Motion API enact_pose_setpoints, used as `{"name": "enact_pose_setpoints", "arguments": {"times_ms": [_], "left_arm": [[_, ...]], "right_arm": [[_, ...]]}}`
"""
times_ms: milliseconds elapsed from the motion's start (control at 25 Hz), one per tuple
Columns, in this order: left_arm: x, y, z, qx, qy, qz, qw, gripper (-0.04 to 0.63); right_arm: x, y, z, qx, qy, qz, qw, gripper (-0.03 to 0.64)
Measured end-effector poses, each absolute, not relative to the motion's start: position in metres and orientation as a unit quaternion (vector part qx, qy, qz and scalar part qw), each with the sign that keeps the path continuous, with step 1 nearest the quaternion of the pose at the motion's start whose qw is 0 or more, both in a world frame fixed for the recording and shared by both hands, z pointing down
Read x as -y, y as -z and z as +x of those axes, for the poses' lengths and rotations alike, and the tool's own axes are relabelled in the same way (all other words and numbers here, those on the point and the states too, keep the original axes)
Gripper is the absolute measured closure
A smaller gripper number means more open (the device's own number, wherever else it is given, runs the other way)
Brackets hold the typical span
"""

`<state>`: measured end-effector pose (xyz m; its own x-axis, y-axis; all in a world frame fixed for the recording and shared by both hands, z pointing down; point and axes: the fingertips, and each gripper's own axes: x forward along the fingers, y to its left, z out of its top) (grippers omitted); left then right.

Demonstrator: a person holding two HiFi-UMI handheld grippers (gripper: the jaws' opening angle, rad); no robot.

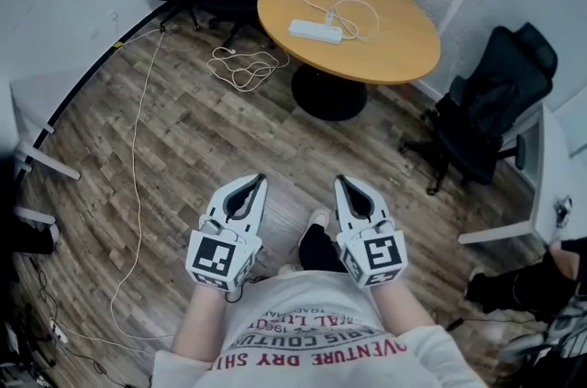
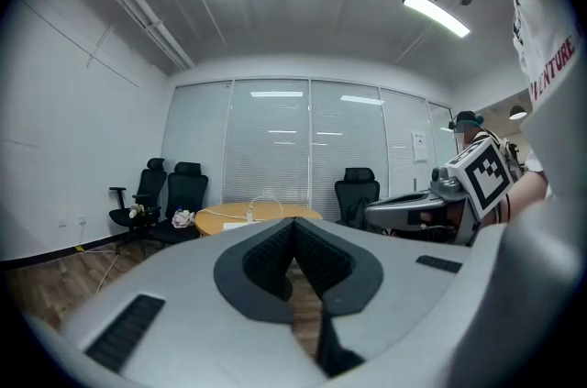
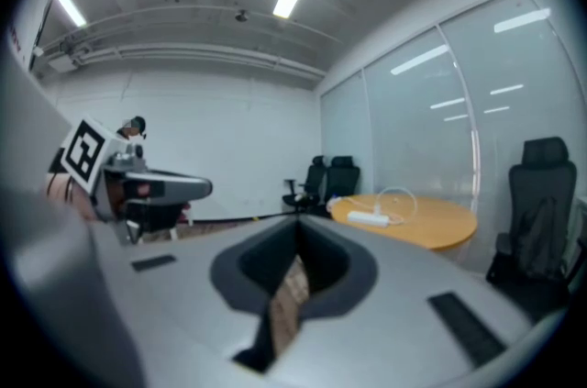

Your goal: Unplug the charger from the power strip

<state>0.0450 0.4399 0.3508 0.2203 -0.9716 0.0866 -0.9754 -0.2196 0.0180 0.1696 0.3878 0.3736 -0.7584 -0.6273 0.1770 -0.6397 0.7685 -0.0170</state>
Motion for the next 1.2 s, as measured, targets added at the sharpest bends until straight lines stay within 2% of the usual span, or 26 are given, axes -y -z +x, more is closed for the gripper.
{"name": "enact_pose_setpoints", "arguments": {"times_ms": [400,800,1200], "left_arm": [[-0.383,-0.381,0.021,0.651,-0.05,0.756,0.058,0.563],[-0.22,-0.376,-0.004,0.654,-0.065,0.752,0.05,0.563],[-0.072,-0.383,-0.007,0.642,-0.082,0.761,0.051,0.563]], "right_arm": [[-0.318,-0.402,0.146,0.947,-0.077,0.3,0.089,0.589],[-0.156,-0.406,0.121,0.95,-0.089,0.286,0.082,0.589],[-0.012,-0.416,0.119,0.947,-0.091,0.29,0.105,0.589]]}}
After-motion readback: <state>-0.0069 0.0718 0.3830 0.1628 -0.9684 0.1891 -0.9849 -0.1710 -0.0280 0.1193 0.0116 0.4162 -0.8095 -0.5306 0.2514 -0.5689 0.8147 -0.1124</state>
